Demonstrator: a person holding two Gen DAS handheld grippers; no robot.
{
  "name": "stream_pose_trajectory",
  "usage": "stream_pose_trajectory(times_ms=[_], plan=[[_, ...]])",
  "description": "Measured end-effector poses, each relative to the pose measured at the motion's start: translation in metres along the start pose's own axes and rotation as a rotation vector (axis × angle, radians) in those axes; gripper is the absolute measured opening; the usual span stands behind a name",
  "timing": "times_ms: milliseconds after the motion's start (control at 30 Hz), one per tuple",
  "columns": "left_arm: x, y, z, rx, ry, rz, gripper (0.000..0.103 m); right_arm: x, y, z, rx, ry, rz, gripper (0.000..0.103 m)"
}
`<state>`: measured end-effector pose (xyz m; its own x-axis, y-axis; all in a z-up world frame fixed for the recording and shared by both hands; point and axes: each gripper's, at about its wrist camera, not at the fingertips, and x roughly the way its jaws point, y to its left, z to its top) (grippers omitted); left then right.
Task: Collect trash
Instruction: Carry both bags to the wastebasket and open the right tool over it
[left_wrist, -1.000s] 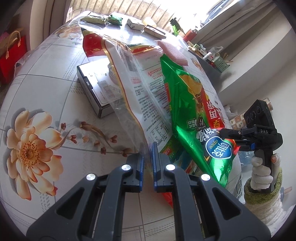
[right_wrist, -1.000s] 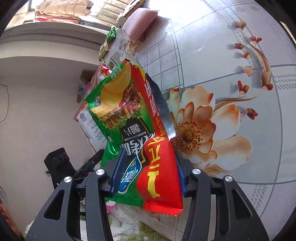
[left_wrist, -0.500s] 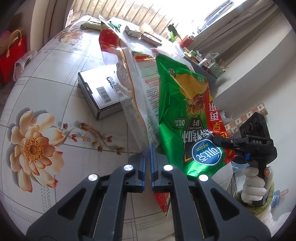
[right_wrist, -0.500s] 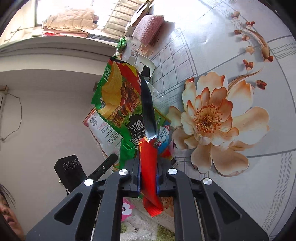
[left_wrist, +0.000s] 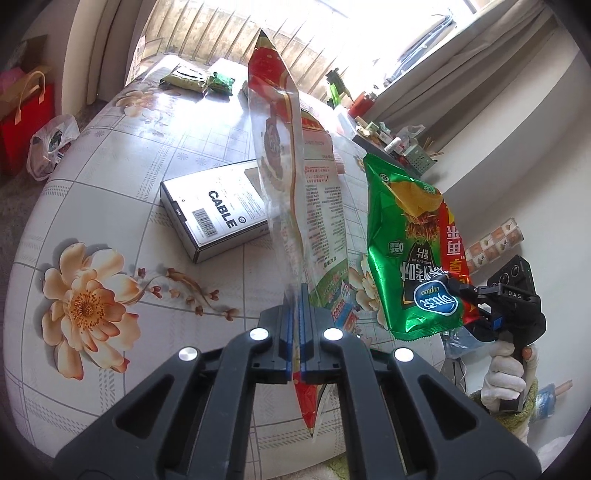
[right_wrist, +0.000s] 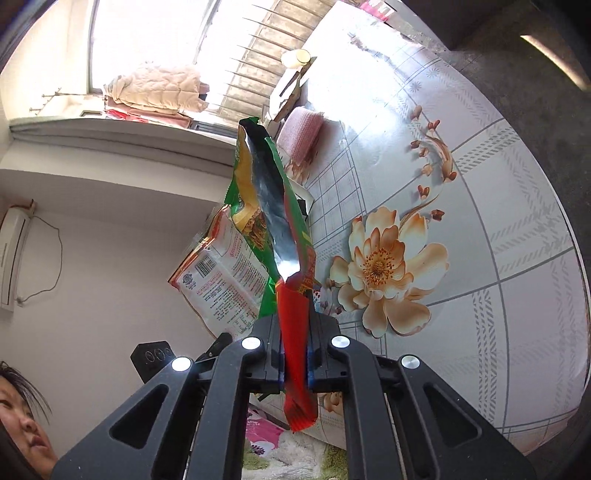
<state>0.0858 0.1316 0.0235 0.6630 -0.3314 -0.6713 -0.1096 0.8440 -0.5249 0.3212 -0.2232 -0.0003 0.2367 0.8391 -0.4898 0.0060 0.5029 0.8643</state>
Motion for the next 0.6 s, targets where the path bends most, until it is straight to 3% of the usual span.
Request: stream_pose_trajectory(times_ms=[600], plan=[[-0.040,-0.028,0.022,0.045,-0.099,-0.034,0.000,-0.049,-0.037,-0.013,0.031,-0.117,0.060,0.008]])
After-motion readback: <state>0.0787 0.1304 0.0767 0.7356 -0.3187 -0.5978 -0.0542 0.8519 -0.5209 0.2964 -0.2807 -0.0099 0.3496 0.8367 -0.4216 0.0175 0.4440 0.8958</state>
